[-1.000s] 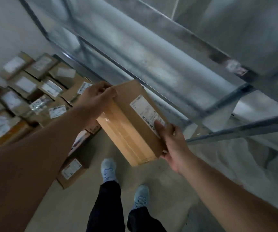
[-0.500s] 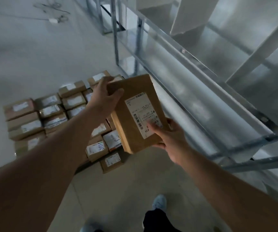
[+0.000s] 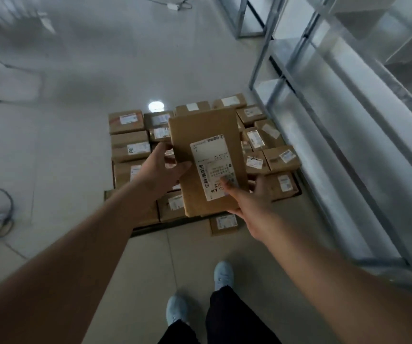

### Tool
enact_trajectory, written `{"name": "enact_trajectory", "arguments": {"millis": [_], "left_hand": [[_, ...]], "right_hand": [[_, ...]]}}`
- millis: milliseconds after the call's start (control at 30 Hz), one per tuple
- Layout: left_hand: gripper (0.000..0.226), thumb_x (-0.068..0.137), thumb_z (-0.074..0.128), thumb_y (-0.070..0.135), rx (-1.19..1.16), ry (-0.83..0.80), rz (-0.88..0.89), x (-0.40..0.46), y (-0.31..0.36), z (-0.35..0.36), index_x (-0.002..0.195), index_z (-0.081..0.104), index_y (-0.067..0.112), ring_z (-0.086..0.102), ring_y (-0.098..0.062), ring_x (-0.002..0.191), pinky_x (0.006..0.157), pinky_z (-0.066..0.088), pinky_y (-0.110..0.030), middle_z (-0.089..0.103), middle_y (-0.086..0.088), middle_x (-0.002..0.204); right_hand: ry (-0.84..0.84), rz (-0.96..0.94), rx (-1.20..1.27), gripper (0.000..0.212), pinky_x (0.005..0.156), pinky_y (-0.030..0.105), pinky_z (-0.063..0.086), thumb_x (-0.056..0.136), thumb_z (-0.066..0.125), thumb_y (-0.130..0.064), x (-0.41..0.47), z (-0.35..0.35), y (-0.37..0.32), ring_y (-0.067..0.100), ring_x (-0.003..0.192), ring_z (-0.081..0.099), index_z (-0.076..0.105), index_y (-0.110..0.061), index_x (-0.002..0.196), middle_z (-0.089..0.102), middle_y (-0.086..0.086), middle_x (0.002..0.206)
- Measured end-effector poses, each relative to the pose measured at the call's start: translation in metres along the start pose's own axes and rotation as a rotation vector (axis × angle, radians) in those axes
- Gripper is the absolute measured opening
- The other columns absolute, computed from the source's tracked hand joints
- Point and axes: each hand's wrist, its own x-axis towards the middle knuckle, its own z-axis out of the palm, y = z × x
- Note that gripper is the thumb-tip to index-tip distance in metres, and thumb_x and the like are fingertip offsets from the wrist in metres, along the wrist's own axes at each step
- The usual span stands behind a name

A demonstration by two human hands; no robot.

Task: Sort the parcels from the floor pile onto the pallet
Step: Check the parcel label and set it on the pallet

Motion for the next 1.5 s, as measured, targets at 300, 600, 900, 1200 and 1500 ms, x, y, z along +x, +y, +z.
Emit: {"name": "enact_trajectory", "arguments": {"millis": [300, 600, 900, 1200, 1500], "left_hand": [[0.065, 0.097, 0.067, 0.02, 0.021, -0.087, -0.166, 0.089, -0.074, -0.045, 0.151, 0.041, 0.046, 0.067, -0.026, 0.109, 0.088, 0.061, -0.054, 0.06, -0.001, 0.122], [0.054, 0.1, 0.055, 0.01, 0.237, -0.251, -0.245, 0.234, -0.144, -0.015, 0.135, 0.048, 0.051, 0.062, -0.014, 0.116, 0.096, 0.057, -0.045, 0.059, 0.026, 0.117], [0.062, 0.102, 0.054, 0.016, 0.502, -0.4, -0.252, 0.355, -0.264, 0.021, 0.152, 0.034, 0.049, 0.061, -0.022, 0.106, 0.085, 0.058, -0.043, 0.055, 0.001, 0.138], [0.067, 0.099, 0.058, 0.018, 0.588, -0.584, -0.264, 0.41, -0.344, 0.037, 0.147, 0.036, 0.058, 0.058, -0.029, 0.119, 0.079, 0.055, -0.038, 0.045, -0.003, 0.151], [0.064, 0.1, 0.056, 0.024, 0.683, -0.643, -0.27, 0.425, -0.368, 0.036, 0.151, 0.032, 0.055, 0.055, -0.026, 0.117, 0.076, 0.045, -0.03, 0.04, -0.003, 0.152]], "right_hand": [[-0.067, 0.21, -0.254, 0.088, 0.083, 0.034, 0.052, 0.067, 0.078, -0.081, 0.086, 0.077, 0.033, 0.015, 0.11, 0.067, 0.049, -0.027, 0.131, 0.071, -0.004, 0.121], [0.015, 0.413, -0.042, 0.073, 0.099, 0.054, 0.057, 0.089, 0.07, -0.065, 0.216, 0.107, 0.108, 0.019, 0.111, 0.07, 0.029, -0.033, 0.141, 0.071, -0.003, 0.123], [0.184, 0.626, 0.116, 0.053, 0.069, 0.041, 0.061, 0.097, 0.057, -0.066, 0.324, 0.129, 0.215, 0.009, 0.098, 0.066, 0.044, -0.03, 0.134, 0.069, -0.012, 0.111], [0.281, 0.809, 0.349, 0.034, 0.089, 0.046, 0.063, 0.1, 0.052, -0.066, 0.354, 0.159, 0.306, 0.025, 0.114, 0.067, 0.06, -0.038, 0.118, 0.07, -0.003, 0.118], [0.287, 0.861, 0.455, 0.028, 0.087, 0.04, 0.061, 0.104, 0.051, -0.059, 0.362, 0.169, 0.318, 0.02, 0.104, 0.07, 0.061, -0.035, 0.114, 0.071, -0.002, 0.113]]}}
